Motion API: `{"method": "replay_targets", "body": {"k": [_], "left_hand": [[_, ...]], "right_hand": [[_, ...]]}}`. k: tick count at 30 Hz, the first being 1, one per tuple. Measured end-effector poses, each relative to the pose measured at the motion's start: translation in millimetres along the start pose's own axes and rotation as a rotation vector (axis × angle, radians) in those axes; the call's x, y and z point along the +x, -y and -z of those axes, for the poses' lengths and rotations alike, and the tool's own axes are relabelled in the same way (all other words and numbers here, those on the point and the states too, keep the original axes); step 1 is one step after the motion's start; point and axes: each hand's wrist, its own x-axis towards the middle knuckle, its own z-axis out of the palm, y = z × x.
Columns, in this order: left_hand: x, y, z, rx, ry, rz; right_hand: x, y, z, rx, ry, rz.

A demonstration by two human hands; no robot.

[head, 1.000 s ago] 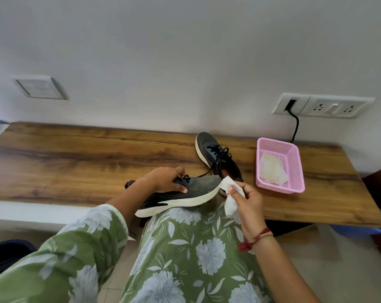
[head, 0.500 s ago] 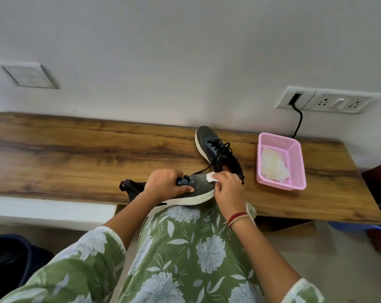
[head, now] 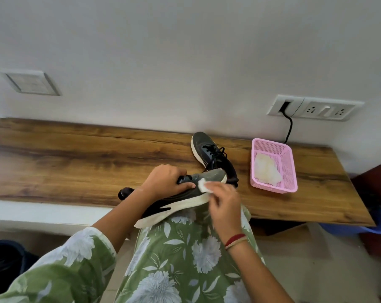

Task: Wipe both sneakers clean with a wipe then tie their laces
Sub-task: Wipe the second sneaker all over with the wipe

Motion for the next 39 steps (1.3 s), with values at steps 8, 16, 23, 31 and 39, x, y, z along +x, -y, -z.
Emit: {"method": "replay_targets", "body": {"k": [8,16,23,31,39], "left_hand": [[-18.3,-18.0,4.1,-0.025,-0.094,-0.045],[-35.9,-17.9,15.6,-0.010,-0.117,-0.041],[-52.0,-32.5,16.2,0.054,-0.168,-0.063],[-54.7,-38.4,15.7,0.037,-0.192,-0.087],[-61.6,-41.2,8.5,0.046,-0.243,-0.148]], "right_hand": [[2.7,-12.0,32.5,-0.291,-0.031,0.134],[-27.6,14.7,32.7,-0.258,0.139,0.385],[-3.7,11.8,62.6,-0.221,0.007,0.217],[-55.8,15.6,41.9,-0.220,0.190,0.373],[-38.9,-1.7,53.1,-0.196,-0.105,0.151]]}}
